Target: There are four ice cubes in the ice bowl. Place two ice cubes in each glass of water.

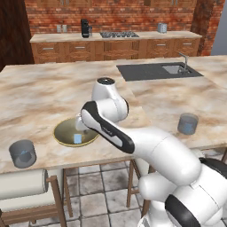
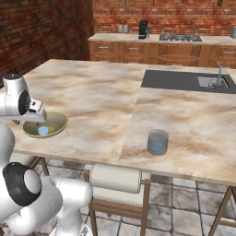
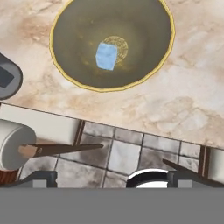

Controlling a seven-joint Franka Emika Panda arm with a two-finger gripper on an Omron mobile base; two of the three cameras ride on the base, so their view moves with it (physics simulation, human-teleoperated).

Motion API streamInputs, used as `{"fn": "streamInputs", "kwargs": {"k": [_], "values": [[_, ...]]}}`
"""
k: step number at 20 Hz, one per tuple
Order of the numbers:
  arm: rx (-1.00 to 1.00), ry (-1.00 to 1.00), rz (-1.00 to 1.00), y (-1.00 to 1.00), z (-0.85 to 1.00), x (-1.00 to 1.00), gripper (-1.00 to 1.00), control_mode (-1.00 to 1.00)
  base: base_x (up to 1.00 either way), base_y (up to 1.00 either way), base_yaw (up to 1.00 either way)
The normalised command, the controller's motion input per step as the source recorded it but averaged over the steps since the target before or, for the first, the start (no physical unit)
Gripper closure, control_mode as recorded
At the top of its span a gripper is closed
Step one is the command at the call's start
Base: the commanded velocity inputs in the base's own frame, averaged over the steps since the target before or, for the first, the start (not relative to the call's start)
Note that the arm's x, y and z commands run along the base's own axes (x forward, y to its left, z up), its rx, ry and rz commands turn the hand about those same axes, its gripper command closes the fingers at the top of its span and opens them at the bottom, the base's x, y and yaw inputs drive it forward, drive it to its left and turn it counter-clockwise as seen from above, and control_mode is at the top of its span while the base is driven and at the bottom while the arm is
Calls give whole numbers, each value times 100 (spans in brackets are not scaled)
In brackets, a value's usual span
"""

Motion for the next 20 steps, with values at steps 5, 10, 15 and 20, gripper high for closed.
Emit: {"fn": "streamInputs", "kwargs": {"k": [5,10,15,20], "values": [[-1,0,-4,1,-28,12,-100,-100,0,0,0],[-1,0,-3,8,-31,21,-100,-100,0,0,0],[-1,0,-3,18,-27,24,-100,-100,0,0,0],[-2,0,-5,26,-17,23,-100,-100,0,0,0]]}}
